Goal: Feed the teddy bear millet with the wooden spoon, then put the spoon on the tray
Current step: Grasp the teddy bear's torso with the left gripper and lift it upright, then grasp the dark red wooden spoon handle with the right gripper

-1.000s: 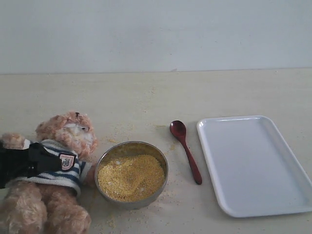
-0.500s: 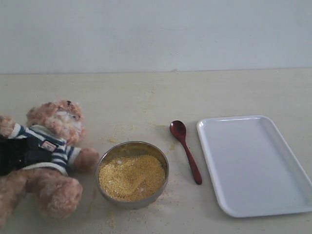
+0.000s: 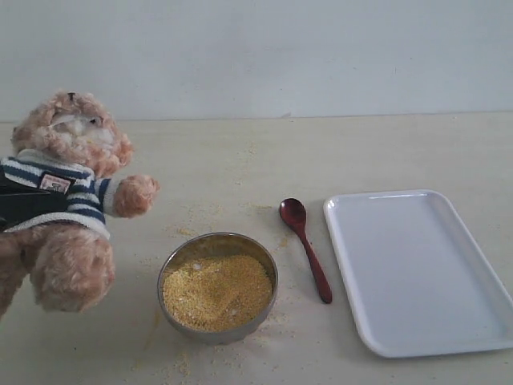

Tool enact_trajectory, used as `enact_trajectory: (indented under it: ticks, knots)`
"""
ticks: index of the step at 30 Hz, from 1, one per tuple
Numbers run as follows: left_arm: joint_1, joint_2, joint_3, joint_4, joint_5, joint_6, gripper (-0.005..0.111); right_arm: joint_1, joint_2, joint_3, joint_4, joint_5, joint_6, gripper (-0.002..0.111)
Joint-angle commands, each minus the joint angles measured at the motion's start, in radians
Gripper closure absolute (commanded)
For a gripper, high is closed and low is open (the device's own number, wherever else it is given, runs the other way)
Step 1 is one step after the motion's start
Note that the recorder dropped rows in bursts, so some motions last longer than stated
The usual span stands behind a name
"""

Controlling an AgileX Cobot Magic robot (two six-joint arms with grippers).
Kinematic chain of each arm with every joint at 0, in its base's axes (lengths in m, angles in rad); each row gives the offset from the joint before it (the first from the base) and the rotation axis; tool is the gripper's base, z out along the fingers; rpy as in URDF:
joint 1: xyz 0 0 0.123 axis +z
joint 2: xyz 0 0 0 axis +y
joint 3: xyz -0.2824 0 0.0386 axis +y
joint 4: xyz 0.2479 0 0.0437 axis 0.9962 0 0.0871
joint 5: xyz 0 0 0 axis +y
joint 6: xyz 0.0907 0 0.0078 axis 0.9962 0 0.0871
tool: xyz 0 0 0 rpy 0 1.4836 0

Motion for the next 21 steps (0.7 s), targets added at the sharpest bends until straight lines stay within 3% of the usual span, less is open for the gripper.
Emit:
enact_trajectory:
  ticks: [1, 2, 3, 6, 7, 8, 10, 11, 12, 15, 17, 19, 21]
  knots:
    - [0.001, -0.001, 0.003, -0.063, -0.035, 0.026, 0.102, -0.001, -0.004, 0.0, 0.261, -0.604, 0.7, 0.107]
    - [0.001, -0.001, 0.003, -0.061, -0.037, 0.026, 0.102, -0.001, 0.004, -0.014, 0.345, -0.804, 0.731, 0.107]
    - [0.001, -0.001, 0.003, -0.061, -0.037, 0.026, 0.102, -0.001, 0.064, -0.135, 0.273, -0.882, 0.794, 0.107]
    - [0.001, -0.001, 0.003, -0.061, -0.048, 0.109, 0.102, -0.001, 0.477, -0.593, -0.415, -0.577, 0.788, 0.107]
    - [0.001, -0.001, 0.003, -0.061, -0.048, 0.109, 0.102, -0.001, 0.63, -0.678, -0.479, -0.518, 0.775, 0.107]
    - [0.001, -0.001, 0.003, -0.061, -0.046, 0.109, 0.102, -0.001, 0.848, -0.758, -0.471, -0.353, 0.654, 0.107]
    - [0.001, -0.001, 0.003, -0.061, -0.044, 0.109, 0.102, 0.004, 1.177, -0.865, -0.465, 0.016, 0.63, 0.107]
    - [0.001, -0.001, 0.003, -0.061, -0.044, 0.109, 0.102, 0.033, 1.257, -0.88, -0.386, 0.195, 0.665, 0.107]
    - [0.001, -0.001, 0.003, -0.068, -0.051, 0.109, 0.102, 0.092, 1.292, -0.878, -0.308, 0.312, 0.545, 0.107]
    - [0.001, -0.001, 0.003, -0.099, -0.075, 0.153, 0.102, 0.436, 1.426, -0.873, 0.213, 0.504, -0.395, 0.107]
    - [0.001, -0.001, 0.003, -0.097, -0.062, 0.153, 0.102, 0.567, 1.523, -0.873, 0.313, 0.522, -0.446, 0.107]
    - [0.001, -0.001, 0.003, -0.097, -0.062, 0.153, 0.102, 0.585, 1.591, -0.873, 0.347, 0.499, -0.366, 0.107]
    - [0.001, -0.001, 0.003, -0.097, -0.07, 0.153, 0.102, 0.585, 1.614, -0.873, 0.419, 0.468, -0.415, 0.107]
